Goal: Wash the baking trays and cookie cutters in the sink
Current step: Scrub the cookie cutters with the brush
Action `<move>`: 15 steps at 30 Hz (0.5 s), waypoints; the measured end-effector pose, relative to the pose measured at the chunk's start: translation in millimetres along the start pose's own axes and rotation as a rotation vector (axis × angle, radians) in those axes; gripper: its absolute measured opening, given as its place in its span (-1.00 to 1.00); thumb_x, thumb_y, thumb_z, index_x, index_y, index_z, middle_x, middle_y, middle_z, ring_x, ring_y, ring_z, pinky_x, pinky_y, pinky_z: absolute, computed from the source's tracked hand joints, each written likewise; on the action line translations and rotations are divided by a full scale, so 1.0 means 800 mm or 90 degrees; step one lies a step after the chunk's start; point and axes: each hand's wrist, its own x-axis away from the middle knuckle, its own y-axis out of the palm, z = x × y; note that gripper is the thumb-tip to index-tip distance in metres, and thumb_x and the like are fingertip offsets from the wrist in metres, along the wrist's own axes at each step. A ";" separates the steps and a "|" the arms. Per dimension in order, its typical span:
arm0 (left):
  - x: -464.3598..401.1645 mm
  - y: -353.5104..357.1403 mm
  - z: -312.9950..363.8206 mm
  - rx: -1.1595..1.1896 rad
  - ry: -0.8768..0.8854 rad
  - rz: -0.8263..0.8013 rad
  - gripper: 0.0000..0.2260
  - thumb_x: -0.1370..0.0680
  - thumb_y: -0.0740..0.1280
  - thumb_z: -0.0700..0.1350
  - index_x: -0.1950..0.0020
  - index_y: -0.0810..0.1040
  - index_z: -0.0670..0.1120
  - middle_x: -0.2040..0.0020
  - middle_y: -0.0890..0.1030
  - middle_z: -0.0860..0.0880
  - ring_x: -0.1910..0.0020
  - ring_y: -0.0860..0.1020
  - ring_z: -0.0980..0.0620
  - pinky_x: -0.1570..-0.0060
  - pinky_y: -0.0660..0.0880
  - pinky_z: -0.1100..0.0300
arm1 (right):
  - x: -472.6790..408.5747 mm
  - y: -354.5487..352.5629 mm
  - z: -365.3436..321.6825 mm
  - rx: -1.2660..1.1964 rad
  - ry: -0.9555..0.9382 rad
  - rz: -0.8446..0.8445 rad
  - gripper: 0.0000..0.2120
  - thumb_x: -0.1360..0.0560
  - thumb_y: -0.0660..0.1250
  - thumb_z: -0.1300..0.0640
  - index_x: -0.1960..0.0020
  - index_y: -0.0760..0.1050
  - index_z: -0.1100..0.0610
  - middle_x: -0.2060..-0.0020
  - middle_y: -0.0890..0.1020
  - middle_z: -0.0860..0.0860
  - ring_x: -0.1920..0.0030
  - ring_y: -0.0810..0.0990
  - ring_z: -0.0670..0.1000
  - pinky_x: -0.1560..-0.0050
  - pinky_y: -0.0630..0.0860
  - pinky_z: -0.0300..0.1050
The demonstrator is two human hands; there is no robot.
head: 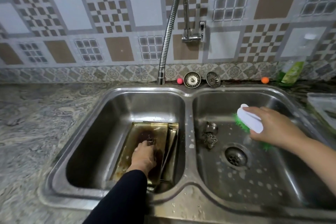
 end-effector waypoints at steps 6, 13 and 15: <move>-0.013 -0.019 0.020 0.010 0.021 0.020 -0.57 -0.52 0.32 -0.03 -0.39 0.39 0.07 -0.41 0.32 -0.03 -0.39 0.27 -0.09 -0.32 0.33 -0.08 | 0.008 0.005 0.011 0.007 -0.020 -0.076 -0.21 -0.25 0.40 0.01 -0.44 0.22 -0.19 -0.30 0.47 -0.03 -0.23 0.50 0.08 -0.10 0.51 0.04; -0.030 -0.082 0.124 0.220 0.157 0.202 -0.69 -0.54 0.26 -0.06 -0.28 0.49 0.03 -0.19 0.51 -0.04 -0.19 0.48 -0.08 -0.19 0.45 0.01 | 0.025 -0.052 0.054 0.233 -0.005 -0.089 -0.26 -0.37 0.30 -0.09 -0.46 0.05 -0.34 -0.15 0.40 -0.18 -0.22 0.48 -0.07 0.00 0.39 -0.17; -0.033 -0.091 0.162 0.233 0.203 0.218 -0.70 -0.54 0.25 -0.06 -0.27 0.50 0.01 -0.19 0.50 -0.04 -0.19 0.47 -0.07 -0.21 0.44 0.01 | 0.023 -0.074 0.082 0.227 0.027 -0.095 -0.24 -0.34 0.32 -0.09 -0.46 0.09 -0.35 -0.14 0.42 -0.13 -0.18 0.50 -0.02 0.02 0.46 -0.14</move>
